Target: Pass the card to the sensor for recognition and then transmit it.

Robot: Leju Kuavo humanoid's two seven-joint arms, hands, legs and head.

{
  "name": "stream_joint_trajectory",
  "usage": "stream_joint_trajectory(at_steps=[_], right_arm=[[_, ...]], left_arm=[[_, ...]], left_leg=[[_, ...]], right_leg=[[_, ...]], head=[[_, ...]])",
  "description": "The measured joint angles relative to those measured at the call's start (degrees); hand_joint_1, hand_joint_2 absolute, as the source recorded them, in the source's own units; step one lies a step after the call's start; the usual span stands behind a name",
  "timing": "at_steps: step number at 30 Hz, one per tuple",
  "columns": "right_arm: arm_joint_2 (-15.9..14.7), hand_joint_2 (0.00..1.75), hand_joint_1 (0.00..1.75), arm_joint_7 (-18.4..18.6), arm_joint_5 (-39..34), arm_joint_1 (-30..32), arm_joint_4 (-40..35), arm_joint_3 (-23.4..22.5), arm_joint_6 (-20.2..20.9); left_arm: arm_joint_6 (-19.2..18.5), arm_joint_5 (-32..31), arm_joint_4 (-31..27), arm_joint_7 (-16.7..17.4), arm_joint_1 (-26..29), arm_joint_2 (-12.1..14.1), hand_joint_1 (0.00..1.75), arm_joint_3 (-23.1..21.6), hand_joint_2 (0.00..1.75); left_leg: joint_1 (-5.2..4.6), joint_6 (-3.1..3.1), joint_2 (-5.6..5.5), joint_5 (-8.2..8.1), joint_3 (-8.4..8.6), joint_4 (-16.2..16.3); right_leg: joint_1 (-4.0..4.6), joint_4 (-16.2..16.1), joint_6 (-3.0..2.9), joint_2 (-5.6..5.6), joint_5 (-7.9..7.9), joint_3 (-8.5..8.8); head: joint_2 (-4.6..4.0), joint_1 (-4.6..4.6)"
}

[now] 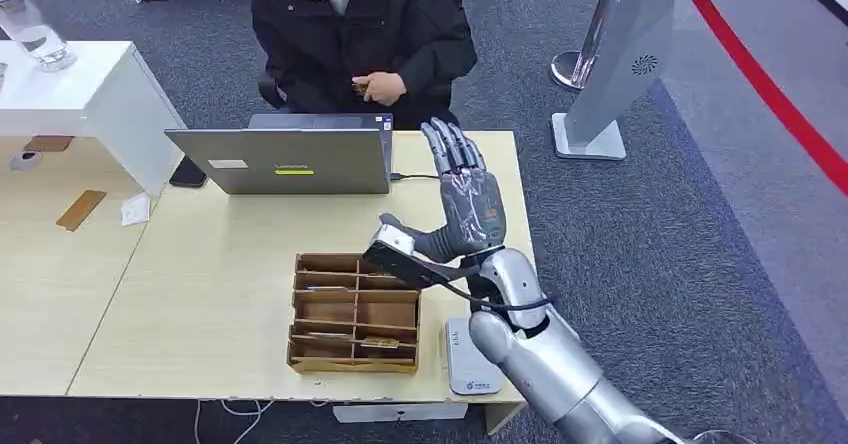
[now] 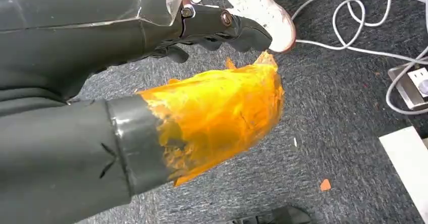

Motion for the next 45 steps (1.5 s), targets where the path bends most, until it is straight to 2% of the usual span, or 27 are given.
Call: stream_joint_trajectory(at_steps=[7,16,23,37,45], right_arm=[[-0.1,0.00,0.00,-5.7,-8.0,4.2,-5.1,0.0,-1.9],[-1.0,0.00,0.00,-16.0,-20.7,14.7,-16.2,0.1,-5.4],[-2.0,0.00,0.00,-22.5,-30.6,21.5,-22.5,0.7,-5.3],[-3.7,0.00,0.00,-25.5,-38.2,28.1,-26.7,0.5,-2.3],[-3.7,0.00,0.00,-25.8,-39.4,30.1,-27.2,0.0,-1.3]], left_arm=[[0.4,1.0,0.0,-0.4,0.2,0.1,0.00,0.0,0.00],[1.7,2.3,0.0,-1.6,1.2,0.3,0.00,0.3,0.00],[2.3,2.7,0.0,-2.2,1.8,0.3,0.00,0.8,0.00],[3.0,3.3,0.0,-2.5,2.0,0.1,0.00,1.7,0.00],[3.1,3.5,0.0,-2.6,2.0,0.0,0.00,2.2,0.00]], left_leg=[[0.00,-0.01,-0.01,-0.02,-0.01,0.0],[0.00,0.00,0.00,-0.08,-0.07,0.0],[0.00,0.00,0.01,-0.08,-0.08,0.0],[0.00,0.00,0.01,-0.08,-0.09,0.0],[0.00,0.00,0.01,-0.08,-0.09,0.0]], right_leg=[[0.00,0.0,0.00,0.00,-0.01,-0.02],[0.00,0.0,0.02,0.00,-0.06,-0.08],[0.00,0.0,0.02,0.01,-0.05,-0.08],[0.00,0.0,0.02,0.01,-0.06,-0.09],[0.00,0.0,0.02,0.01,-0.06,-0.09]], head=[[0.00,-0.02],[0.00,-0.02],[0.00,-0.02],[0.00,-0.02],[0.00,0.00]])
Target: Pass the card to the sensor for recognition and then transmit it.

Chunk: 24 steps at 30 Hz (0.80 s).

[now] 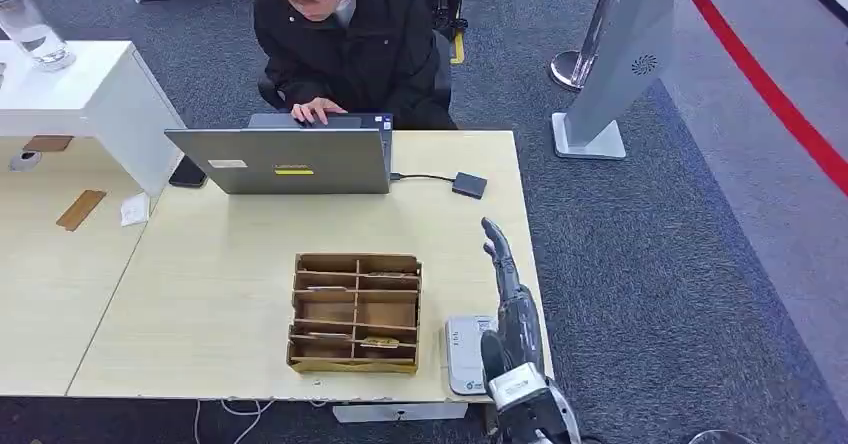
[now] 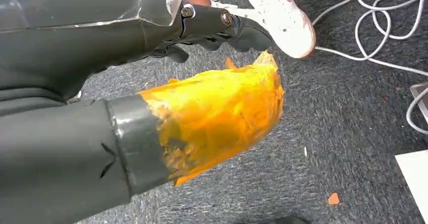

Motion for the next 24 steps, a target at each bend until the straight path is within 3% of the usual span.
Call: stream_joint_trajectory(at_steps=[9,10,24], right_arm=[[-0.2,0.00,0.00,-0.5,2.3,0.7,0.0,0.0,0.9],[-0.3,1.75,0.00,-0.4,2.8,0.7,0.0,0.0,0.9],[-1.7,1.75,0.00,1.0,9.4,0.7,0.3,0.4,-0.7]], left_arm=[[0.0,-0.3,0.0,0.0,0.0,0.0,0.00,0.3,0.00],[0.0,-0.3,0.0,0.0,0.0,0.0,0.00,0.3,0.00],[-0.1,-0.6,0.0,0.0,0.0,0.0,0.00,0.3,0.00]], left_leg=[[0.00,0.00,0.00,0.00,0.00,0.0],[0.00,0.00,0.00,0.00,0.00,0.0],[0.00,0.00,0.00,0.00,-0.01,0.0]], right_leg=[[0.00,0.0,0.00,0.00,0.00,0.00],[0.00,0.0,0.00,0.00,0.00,0.00],[0.00,0.0,0.00,0.00,0.00,0.01]], head=[[0.00,-0.02],[0.00,-0.02],[0.00,-0.02]])
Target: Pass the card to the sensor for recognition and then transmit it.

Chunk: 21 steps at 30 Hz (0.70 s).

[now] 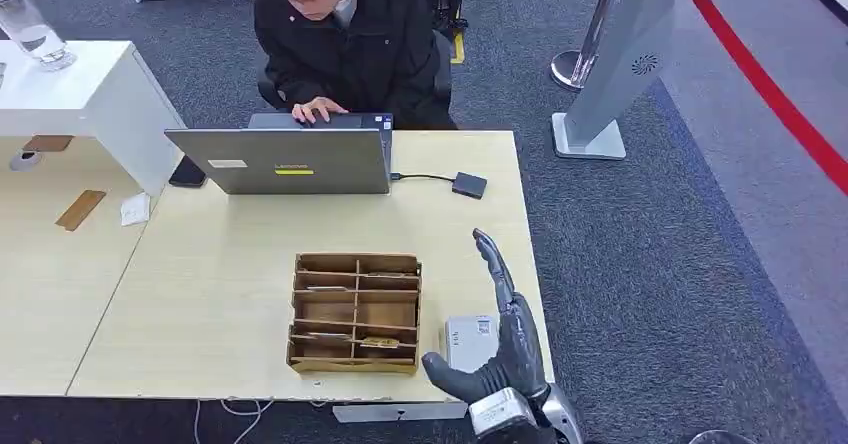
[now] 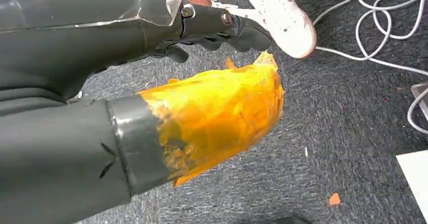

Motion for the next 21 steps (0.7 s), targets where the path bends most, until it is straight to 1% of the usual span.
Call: stream_joint_trajectory(at_steps=[9,21], right_arm=[[-0.7,1.75,0.00,2.2,6.2,-1.6,1.7,1.6,-1.5],[-1.1,1.75,0.00,6.4,15.8,-5.2,4.8,3.8,-3.4]], left_arm=[[-0.2,-0.4,0.0,0.0,0.0,0.0,0.00,0.0,0.00],[-0.7,-1.6,0.0,0.0,0.0,0.0,0.00,0.0,0.00]], left_leg=[[0.00,0.00,0.00,0.00,0.00,0.0],[0.00,0.00,0.00,0.00,0.00,0.0]], right_leg=[[0.00,0.0,0.00,0.00,0.00,0.00],[0.00,0.0,0.00,0.00,0.00,0.01]], head=[[0.00,0.00],[0.00,0.00]])
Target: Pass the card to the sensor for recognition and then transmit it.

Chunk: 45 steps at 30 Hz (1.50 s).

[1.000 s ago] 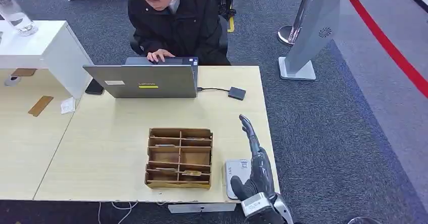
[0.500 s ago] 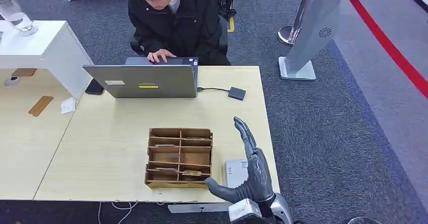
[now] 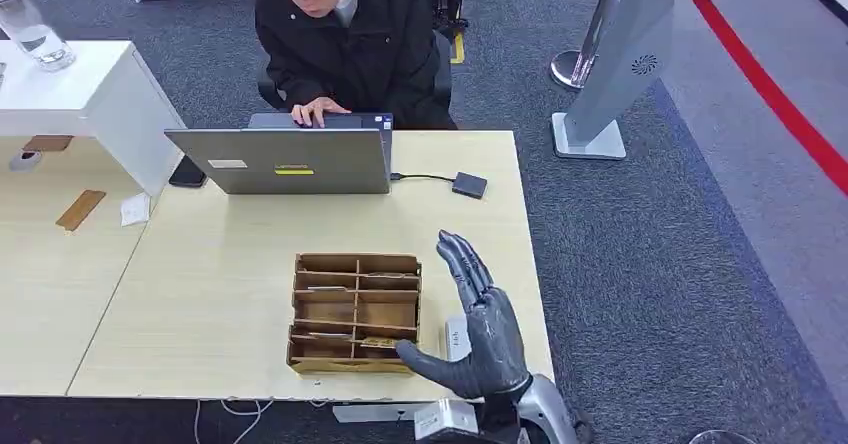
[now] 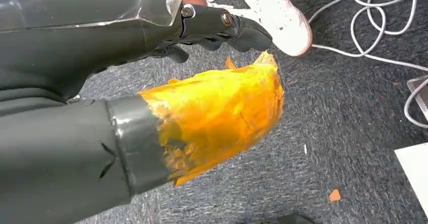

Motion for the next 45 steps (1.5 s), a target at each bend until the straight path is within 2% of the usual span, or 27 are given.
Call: stream_joint_trajectory(at_steps=[7,11,21,31,45], right_arm=[[0.0,1.75,0.00,3.4,7.2,-1.8,2.7,0.8,-1.5],[0.0,1.75,0.00,3.9,8.2,-2.2,3.5,1.0,-1.6],[0.0,1.75,0.00,9.0,18.4,-4.8,6.6,2.1,-1.8],[0.0,1.75,0.00,12.7,23.4,-9.1,10.9,3.5,0.1],[0.0,1.75,0.00,15.3,25.2,-12.5,14.1,4.9,2.4]], left_arm=[[-0.2,-0.5,0.0,0.2,0.0,0.0,0.00,0.0,0.00],[-0.3,-0.6,0.0,0.4,0.0,0.0,0.00,0.0,0.00],[-0.7,-1.7,0.0,1.0,0.0,0.0,0.00,0.0,0.00],[-1.4,-2.8,0.0,1.4,-0.2,0.0,0.00,-0.1,0.00],[-1.6,-3.3,0.0,1.8,-0.3,0.0,0.00,-0.7,0.00]], left_leg=[[0.00,0.00,0.00,0.00,0.00,0.0],[0.00,0.00,0.00,0.00,0.00,0.0],[0.00,0.00,0.00,0.00,0.00,0.0],[0.00,0.00,0.00,0.00,0.00,0.0],[0.00,0.00,0.00,0.00,0.00,0.0]], right_leg=[[0.00,0.0,0.00,0.00,0.00,0.00],[0.00,0.0,0.00,0.00,0.00,0.00],[0.00,0.0,0.00,0.01,0.00,0.00],[0.00,0.0,0.00,0.01,0.01,0.00],[0.00,0.0,0.00,0.00,0.01,-0.01]], head=[[0.00,0.00],[0.00,0.00],[0.00,0.00],[0.00,0.00],[0.00,0.00]])
